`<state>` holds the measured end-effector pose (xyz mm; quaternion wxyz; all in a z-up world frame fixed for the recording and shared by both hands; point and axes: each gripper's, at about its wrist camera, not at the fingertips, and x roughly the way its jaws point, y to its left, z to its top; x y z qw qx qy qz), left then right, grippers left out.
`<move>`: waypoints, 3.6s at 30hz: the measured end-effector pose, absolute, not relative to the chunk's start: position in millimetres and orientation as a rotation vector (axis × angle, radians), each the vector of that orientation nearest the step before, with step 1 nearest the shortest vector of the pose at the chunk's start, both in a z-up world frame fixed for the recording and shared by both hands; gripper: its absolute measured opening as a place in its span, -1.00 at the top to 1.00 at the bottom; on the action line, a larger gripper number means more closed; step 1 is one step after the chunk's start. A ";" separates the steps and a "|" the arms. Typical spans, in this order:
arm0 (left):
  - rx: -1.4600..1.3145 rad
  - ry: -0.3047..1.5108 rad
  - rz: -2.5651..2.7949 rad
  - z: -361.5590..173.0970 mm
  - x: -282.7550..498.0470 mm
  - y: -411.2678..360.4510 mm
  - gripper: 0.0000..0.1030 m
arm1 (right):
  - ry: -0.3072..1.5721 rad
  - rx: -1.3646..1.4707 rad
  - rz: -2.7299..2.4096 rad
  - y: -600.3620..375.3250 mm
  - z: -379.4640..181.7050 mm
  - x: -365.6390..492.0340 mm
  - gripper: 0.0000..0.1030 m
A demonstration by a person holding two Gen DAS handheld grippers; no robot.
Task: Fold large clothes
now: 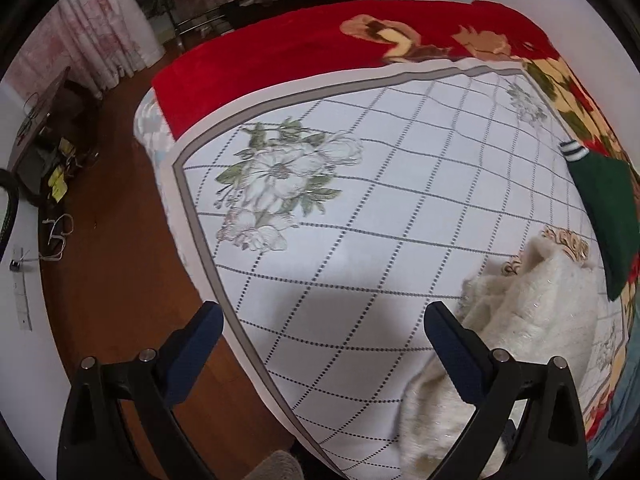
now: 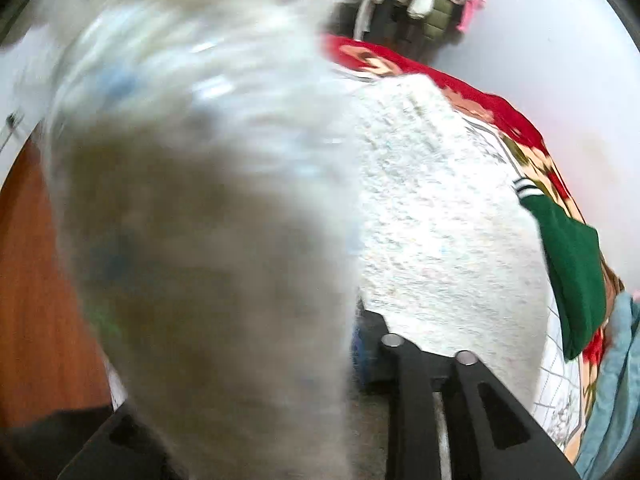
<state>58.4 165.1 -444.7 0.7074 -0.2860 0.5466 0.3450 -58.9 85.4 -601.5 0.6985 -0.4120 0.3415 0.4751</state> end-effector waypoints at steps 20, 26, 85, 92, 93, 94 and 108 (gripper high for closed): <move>-0.534 1.501 0.521 -526.8 63.1 24.6 -1.00 | 1.558 -0.242 0.859 -74.0 -533.1 72.4 -0.65; -0.541 1.511 0.521 -546.5 65.8 24.9 -1.00 | 1.534 0.053 0.770 -80.5 -581.4 187.2 -0.75; -0.729 1.294 0.673 -579.8 43.8 -43.0 -1.00 | 1.841 1.149 0.494 -129.6 -668.6 79.6 0.01; -0.730 1.241 0.707 -581.9 42.1 -36.3 -1.00 | 1.751 1.163 0.631 -140.3 -613.7 83.9 0.43; -0.732 1.242 0.708 -581.8 41.9 -37.9 -1.00 | 1.755 1.145 0.646 -147.6 -609.5 76.2 0.45; -0.741 1.248 0.712 -581.0 37.7 -36.9 -1.00 | 1.768 1.092 0.631 -154.9 -610.5 73.9 0.45; -0.689 1.256 0.783 -470.8 -30.2 -19.2 -1.00 | 1.927 0.456 0.729 -182.8 -554.0 89.6 -0.47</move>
